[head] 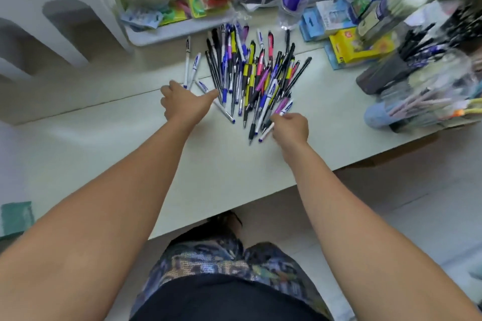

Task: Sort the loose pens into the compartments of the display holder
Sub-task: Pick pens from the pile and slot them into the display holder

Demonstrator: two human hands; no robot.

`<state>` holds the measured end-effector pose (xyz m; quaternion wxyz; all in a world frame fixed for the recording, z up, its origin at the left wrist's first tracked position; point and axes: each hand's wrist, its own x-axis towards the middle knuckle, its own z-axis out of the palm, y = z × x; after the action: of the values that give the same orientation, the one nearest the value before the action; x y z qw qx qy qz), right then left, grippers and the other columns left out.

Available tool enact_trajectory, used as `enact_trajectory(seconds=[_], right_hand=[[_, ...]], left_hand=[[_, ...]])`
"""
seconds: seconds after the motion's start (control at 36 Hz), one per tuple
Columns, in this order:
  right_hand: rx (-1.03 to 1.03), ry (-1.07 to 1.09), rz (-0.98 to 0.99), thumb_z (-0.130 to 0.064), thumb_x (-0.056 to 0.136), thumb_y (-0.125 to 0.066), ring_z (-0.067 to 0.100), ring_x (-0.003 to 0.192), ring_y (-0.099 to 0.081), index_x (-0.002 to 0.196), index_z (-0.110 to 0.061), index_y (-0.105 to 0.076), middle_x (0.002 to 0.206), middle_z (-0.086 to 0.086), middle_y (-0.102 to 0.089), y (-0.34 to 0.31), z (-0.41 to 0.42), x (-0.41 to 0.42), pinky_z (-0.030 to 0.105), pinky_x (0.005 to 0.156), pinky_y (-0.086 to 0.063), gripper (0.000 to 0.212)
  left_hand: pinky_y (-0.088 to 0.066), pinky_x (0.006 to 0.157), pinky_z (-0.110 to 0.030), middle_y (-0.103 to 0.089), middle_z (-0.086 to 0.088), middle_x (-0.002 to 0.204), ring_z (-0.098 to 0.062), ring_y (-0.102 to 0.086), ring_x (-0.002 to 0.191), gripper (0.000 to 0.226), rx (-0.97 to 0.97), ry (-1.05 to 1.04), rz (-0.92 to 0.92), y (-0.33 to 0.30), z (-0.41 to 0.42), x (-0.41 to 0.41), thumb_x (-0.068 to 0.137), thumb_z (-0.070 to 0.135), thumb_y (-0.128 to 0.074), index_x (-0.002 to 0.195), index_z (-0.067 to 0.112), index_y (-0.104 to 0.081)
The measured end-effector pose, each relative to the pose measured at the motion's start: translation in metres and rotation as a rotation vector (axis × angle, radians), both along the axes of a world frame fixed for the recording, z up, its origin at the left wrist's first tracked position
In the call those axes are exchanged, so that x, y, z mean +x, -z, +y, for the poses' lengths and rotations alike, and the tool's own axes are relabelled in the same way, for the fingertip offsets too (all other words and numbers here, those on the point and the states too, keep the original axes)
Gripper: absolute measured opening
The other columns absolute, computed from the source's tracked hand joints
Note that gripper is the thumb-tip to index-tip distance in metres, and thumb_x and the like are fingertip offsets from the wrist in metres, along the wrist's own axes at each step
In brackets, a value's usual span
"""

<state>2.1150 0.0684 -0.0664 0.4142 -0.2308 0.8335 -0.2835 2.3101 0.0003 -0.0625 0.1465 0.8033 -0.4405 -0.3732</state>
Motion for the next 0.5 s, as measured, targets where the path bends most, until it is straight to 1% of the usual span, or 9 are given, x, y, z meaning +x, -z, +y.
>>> enact_trajectory(seconds=[0.08,0.14,0.17,0.19,0.22,0.25,0.31,0.39,0.5], right_hand=[[0.01,-0.056,0.002,-0.018,0.087,-0.067,0.023,0.061,-0.05,0.075,-0.015,-0.057,0.069,0.008,-0.054,0.006,-0.014,-0.01,0.033,0.06,-0.044,0.016],[0.041,-0.15,0.032,-0.021,0.086,-0.066,0.026,0.062,-0.057,0.074,-0.011,-0.062,0.069,0.011,-0.061,0.003,-0.022,-0.017,0.036,0.064,-0.052,0.016],[0.067,-0.223,0.077,-0.024,0.086,-0.066,0.028,0.062,-0.059,0.073,-0.007,-0.062,0.069,0.012,-0.064,0.0,-0.026,-0.021,0.035,0.064,-0.053,0.021],[0.098,-0.309,0.135,-0.026,0.086,-0.065,0.029,0.061,-0.059,0.07,-0.005,-0.061,0.067,0.011,-0.063,-0.003,-0.029,-0.025,0.034,0.059,-0.05,0.027],[0.127,-0.383,0.195,-0.027,0.087,-0.066,0.027,0.058,-0.056,0.067,-0.007,-0.056,0.064,0.008,-0.059,-0.006,-0.032,-0.029,0.029,0.051,-0.043,0.03],[0.141,-0.435,0.244,-0.028,0.088,-0.066,0.024,0.056,-0.052,0.064,-0.011,-0.051,0.062,0.004,-0.054,-0.009,-0.036,-0.033,0.027,0.048,-0.034,0.032],[0.111,-0.503,0.307,-0.024,0.088,-0.063,0.022,0.053,-0.044,0.062,-0.015,-0.043,0.059,0.001,-0.046,-0.013,-0.045,-0.037,0.026,0.048,-0.026,0.034],[0.022,-0.61,0.301,-0.019,0.086,-0.06,0.023,0.051,-0.041,0.06,-0.013,-0.044,0.055,0.001,-0.044,-0.016,-0.06,-0.038,0.027,0.052,-0.03,0.031],[-0.041,-0.785,0.276,-0.023,0.087,-0.059,0.023,0.06,-0.056,0.065,-0.016,-0.058,0.061,0.0,-0.06,-0.016,-0.078,-0.04,0.03,0.057,-0.043,0.023]], left_hand=[[-0.04,0.104,-0.042,-0.03,-0.013,0.15,-0.033,-0.034,0.138,0.098,0.028,0.022,-0.04,0.005,-0.022,-0.025,0.076,0.048,-0.082,0.146,0.005,-0.03],[-0.042,0.101,-0.04,-0.032,-0.013,0.148,-0.033,-0.036,0.136,0.094,0.048,0.032,-0.063,0.008,-0.024,-0.041,0.076,0.039,-0.084,0.144,0.005,-0.03],[-0.043,0.099,-0.04,-0.034,-0.013,0.147,-0.033,-0.038,0.134,0.091,0.047,0.041,-0.087,0.009,-0.024,-0.049,0.077,0.037,-0.084,0.143,0.005,-0.03],[-0.044,0.099,-0.04,-0.035,-0.014,0.145,-0.034,-0.04,0.133,0.086,0.041,0.047,-0.113,0.011,-0.022,-0.055,0.079,0.036,-0.082,0.141,0.004,-0.031],[-0.044,0.099,-0.04,-0.037,-0.015,0.144,-0.034,-0.041,0.131,0.082,0.032,0.047,-0.135,0.013,-0.02,-0.061,0.082,0.035,-0.08,0.14,0.003,-0.033],[-0.044,0.099,-0.04,-0.038,-0.016,0.143,-0.035,-0.042,0.13,0.077,0.022,0.045,-0.15,0.015,-0.018,-0.065,0.084,0.033,-0.078,0.139,0.002,-0.034],[-0.043,0.096,-0.04,-0.041,-0.017,0.14,-0.035,-0.044,0.127,0.065,0.001,0.04,-0.164,0.017,-0.015,-0.072,0.089,0.03,-0.072,0.136,0.0,-0.037],[-0.041,0.091,-0.04,-0.044,-0.018,0.136,-0.036,-0.045,0.125,0.056,-0.015,-0.02,-0.171,0.017,-0.017,-0.079,0.095,0.036,-0.059,0.132,-0.001,-0.04],[-0.042,0.088,-0.039,-0.044,-0.015,0.134,-0.034,-0.045,0.124,0.073,0.015,-0.085,-0.214,0.017,-0.022,-0.09,0.087,0.051,-0.066,0.132,0.0,-0.04]])
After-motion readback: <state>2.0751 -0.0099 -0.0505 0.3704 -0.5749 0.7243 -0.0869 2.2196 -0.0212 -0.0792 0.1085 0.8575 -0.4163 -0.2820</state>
